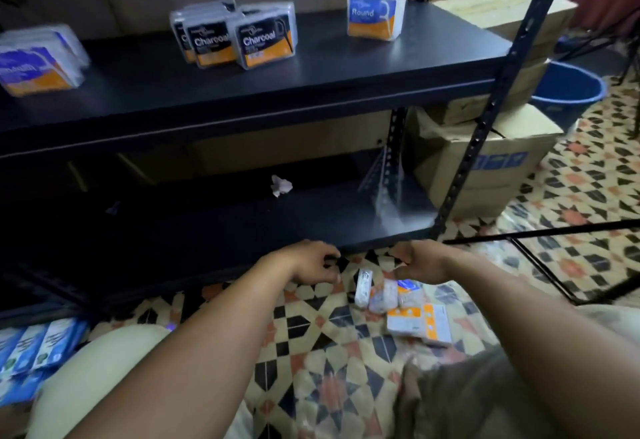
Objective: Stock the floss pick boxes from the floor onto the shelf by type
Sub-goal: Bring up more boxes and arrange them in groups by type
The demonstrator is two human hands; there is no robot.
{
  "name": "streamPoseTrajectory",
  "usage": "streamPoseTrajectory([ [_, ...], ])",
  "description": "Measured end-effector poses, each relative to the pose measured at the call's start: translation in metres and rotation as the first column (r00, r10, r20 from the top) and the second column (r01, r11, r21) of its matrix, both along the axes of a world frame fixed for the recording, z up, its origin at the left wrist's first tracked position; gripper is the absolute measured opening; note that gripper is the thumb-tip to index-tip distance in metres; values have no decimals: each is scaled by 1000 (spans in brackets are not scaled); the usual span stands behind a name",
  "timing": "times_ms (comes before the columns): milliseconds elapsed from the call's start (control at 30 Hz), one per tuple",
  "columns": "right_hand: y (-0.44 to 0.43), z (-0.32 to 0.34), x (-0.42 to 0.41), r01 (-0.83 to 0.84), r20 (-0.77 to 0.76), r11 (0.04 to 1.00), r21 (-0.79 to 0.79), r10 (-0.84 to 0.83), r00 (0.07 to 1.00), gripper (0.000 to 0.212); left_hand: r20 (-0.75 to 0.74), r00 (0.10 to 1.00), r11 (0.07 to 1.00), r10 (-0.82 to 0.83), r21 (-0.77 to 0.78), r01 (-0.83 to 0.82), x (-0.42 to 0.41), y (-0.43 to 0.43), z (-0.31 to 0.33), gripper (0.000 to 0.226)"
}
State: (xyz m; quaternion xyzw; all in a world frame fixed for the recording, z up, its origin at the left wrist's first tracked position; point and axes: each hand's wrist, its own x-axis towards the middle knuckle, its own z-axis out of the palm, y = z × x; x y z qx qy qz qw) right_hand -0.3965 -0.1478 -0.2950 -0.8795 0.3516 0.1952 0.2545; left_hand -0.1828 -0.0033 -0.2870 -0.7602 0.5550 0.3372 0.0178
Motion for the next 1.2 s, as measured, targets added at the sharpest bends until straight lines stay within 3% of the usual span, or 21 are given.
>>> streamPoseTrajectory([
  [100, -5, -29, -9, 76, -69, 996, 35, -73, 995, 62, -1, 1000, 999, -31, 36, 31, -8, -12, -29, 61],
  [333, -15, -95, -16, 182, -87, 980, 83, -175, 981, 67, -15, 997, 997, -74, 25, 74, -20, -27, -104, 48],
  [600, -11, -154, -8, 160, -74, 987, -4, -160, 984, 63, 79, 982, 985, -170, 9, 169, -28, -55, -171, 68],
  [767, -10, -176, -3, 120, -77, 991, -52, -124, 989, 93, 92, 984, 988, -155, 10, 155, -28, -66, -200, 94],
  [833, -9, -183, -3, 112, -78, 992, -60, -117, 990, 92, 104, 978, 984, -180, 2, 180, -28, -69, -204, 99],
  [1033, -7, -189, -1, 127, 8, 989, -76, -127, 992, 74, 94, 975, 979, -203, -14, 205, -27, -73, -210, 84],
  [1200, -3, -185, 1, 158, 78, 982, -105, -151, 986, 70, 105, 982, 985, -158, -52, 164, -22, -63, -215, 52],
])
